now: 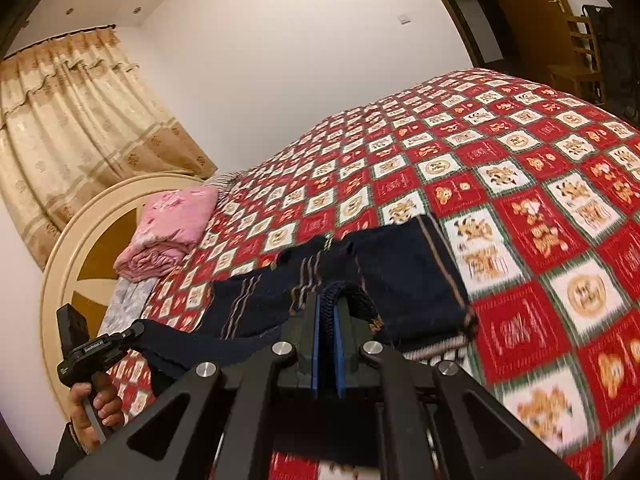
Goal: Fold small clothes
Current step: 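Grasp the hem with both grippers and fold it up over the sleeves, then open both grippers and release the folded hem onto the sweater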
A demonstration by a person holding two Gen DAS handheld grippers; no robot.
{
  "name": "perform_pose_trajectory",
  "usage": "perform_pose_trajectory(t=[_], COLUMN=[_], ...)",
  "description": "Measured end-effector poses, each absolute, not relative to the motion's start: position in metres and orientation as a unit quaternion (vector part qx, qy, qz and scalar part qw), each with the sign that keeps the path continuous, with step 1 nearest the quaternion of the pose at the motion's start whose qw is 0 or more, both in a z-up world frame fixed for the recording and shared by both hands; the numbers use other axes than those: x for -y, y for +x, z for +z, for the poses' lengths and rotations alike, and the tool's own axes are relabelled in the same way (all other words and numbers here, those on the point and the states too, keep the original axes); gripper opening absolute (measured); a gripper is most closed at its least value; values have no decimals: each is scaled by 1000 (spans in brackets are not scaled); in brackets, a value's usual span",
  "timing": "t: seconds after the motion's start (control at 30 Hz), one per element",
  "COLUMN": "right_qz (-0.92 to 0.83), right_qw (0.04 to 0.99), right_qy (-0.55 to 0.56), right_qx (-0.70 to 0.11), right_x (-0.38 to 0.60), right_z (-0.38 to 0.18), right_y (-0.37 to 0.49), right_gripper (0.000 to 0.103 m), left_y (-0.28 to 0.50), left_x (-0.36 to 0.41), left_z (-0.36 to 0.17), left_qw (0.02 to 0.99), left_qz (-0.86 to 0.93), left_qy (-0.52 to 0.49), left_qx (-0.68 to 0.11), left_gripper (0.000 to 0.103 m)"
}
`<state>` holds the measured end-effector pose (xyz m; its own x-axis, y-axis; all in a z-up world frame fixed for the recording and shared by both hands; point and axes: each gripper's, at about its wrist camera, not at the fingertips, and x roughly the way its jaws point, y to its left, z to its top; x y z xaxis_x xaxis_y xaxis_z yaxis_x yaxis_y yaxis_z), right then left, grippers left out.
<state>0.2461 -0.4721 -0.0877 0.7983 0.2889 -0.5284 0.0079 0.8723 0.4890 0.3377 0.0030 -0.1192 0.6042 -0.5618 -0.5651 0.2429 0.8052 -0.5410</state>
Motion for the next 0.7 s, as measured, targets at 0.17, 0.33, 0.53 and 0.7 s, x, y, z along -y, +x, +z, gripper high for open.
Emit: perform_pose_trajectory(t=[0.17, 0.33, 0.53, 0.7], right_qz=[66, 56, 44, 38], right_qw=[910, 901, 889, 879], right_qy=[247, 252, 255, 304], right_qx=[-325, -348, -378, -366], right_x=[483, 491, 501, 522], right_z=[-100, -118, -148, -166], right_y=[297, 344, 396, 427], right_gripper=[6, 6, 6, 11], left_y=[376, 415, 453, 480], left_x=[3, 12, 22, 14], left_z=[-131, -146, -168, -185], left_qw=[862, 854, 849, 837], left_qz=[-223, -215, -193, -170], left_qy=[-221, -221, -217, -260], left_qx=[-398, -418, -442, -451], left_gripper=[11, 11, 11, 14])
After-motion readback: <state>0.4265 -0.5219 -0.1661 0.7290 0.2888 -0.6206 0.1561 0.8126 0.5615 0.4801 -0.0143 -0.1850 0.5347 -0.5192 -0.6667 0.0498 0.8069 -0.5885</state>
